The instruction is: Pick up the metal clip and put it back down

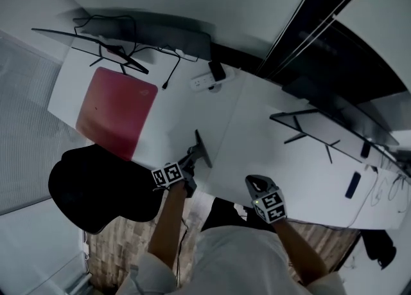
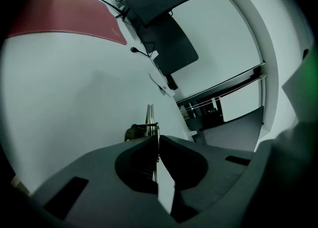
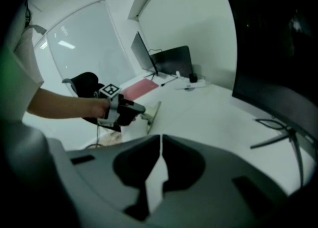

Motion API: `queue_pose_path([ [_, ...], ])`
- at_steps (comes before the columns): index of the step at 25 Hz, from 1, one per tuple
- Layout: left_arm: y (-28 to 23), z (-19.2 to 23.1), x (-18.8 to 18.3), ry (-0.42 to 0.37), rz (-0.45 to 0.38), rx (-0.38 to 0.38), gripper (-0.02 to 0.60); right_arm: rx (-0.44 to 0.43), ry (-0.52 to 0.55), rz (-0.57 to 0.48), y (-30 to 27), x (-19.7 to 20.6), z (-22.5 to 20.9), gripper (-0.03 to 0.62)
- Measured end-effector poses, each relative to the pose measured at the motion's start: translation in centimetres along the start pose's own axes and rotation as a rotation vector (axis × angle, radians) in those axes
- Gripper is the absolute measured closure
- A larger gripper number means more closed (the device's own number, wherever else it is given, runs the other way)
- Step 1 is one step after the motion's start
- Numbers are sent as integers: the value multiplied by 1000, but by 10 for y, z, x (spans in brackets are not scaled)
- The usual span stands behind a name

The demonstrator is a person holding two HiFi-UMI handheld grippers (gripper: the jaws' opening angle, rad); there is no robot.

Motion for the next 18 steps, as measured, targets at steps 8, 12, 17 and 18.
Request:
queue_pose_path([
  [8,-14,16,1,23,40,4,545,-12,-16,31,-15,5,6,560],
  [12,-15,21,4,38,49,15,545,-7,-22,29,-15,4,7,560],
  [17,-20,24,5,76,35,45,544,2,-28,28,-16,5,3,560],
  [18,-20,25,5,77,34,42,543,2,-29,28,-16,5,3,560],
])
Point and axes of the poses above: the fingertips, and each gripper's own axes: y backward along the fingers, z to its left, x out of its underside, the point moved 7 cm from there along y, backward along the fingers, and after that the axes turned 12 degrees about -x, right-handed, at the moved point
